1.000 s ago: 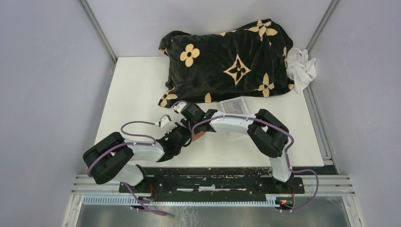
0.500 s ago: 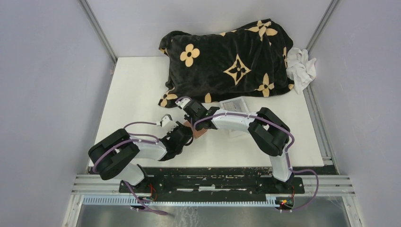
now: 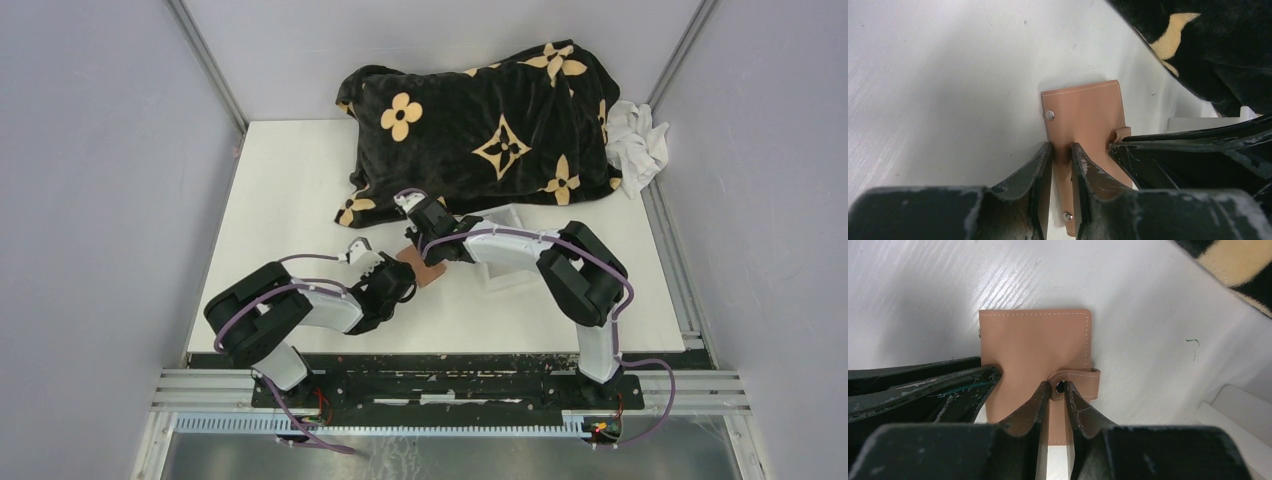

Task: Put the credit cards into the card holder
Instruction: Open the card holder at the center of the board.

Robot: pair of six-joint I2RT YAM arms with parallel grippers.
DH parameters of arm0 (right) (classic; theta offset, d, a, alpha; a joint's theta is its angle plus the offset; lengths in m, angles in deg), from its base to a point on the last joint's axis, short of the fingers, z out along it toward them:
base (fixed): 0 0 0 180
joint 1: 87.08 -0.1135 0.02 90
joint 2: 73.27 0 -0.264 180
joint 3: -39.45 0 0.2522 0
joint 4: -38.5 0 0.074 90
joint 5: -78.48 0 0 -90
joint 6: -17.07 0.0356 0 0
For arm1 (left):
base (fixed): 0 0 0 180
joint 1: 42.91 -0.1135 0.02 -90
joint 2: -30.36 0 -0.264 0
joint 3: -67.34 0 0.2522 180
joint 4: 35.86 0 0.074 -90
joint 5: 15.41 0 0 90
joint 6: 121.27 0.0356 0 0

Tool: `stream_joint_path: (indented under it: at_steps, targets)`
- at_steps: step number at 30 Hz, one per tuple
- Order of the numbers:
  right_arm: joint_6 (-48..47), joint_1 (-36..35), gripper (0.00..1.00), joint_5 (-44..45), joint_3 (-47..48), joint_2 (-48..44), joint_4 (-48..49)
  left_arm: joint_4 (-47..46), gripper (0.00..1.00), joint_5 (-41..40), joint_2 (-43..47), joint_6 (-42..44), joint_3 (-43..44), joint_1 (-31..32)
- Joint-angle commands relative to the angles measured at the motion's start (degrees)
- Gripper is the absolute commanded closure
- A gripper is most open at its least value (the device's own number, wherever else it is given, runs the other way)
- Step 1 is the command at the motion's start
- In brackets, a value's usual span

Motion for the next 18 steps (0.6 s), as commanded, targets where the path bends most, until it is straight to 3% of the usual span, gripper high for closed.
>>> stream_joint_path:
  at_steps: [1, 9, 18]
  targets:
    - [5.1, 2.8, 0.88, -5.1, -2.0, -3.5, 3.5, 12.2, 0.74, 4.7, -4.4, -0.3, -2.5, -0.1]
    - [10.2, 6.9, 0.89, -10.9, -5.6, -5.5, 8.0, 12.6, 0.76, 5.0, -5.4, -0.7, -2.4, -0.6]
    - [9.9, 7.6, 0.89, -6.8, -5.2, -7.5, 5.7, 15.9, 0.75, 2.5, -1.1, 0.3, -2.3, -1.0]
